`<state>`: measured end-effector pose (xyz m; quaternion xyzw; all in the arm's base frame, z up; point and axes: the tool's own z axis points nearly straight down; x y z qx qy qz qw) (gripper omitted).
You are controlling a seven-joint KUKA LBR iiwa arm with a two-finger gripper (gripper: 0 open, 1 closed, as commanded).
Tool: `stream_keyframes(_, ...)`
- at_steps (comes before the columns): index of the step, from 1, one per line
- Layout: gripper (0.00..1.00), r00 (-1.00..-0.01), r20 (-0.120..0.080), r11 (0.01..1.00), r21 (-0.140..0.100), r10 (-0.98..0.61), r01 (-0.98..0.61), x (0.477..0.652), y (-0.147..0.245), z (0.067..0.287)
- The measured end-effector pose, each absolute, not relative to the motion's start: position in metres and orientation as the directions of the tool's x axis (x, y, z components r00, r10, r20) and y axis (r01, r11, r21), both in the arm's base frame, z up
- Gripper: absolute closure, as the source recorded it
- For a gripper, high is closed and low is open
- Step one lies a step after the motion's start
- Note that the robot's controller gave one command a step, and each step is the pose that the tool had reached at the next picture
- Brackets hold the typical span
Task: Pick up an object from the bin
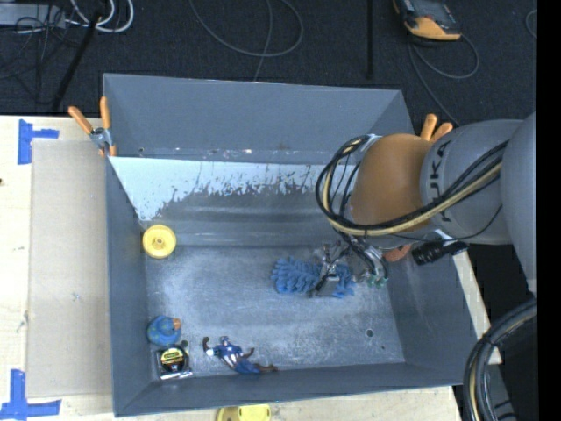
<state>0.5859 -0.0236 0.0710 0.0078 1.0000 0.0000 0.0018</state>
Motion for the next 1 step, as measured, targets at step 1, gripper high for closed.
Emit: stream_keyframes(1, 1.00, -1.000, -0.004, 1.000, 0.001, 0.014, 0.014, 0.5859, -0.0148, 0.2716)
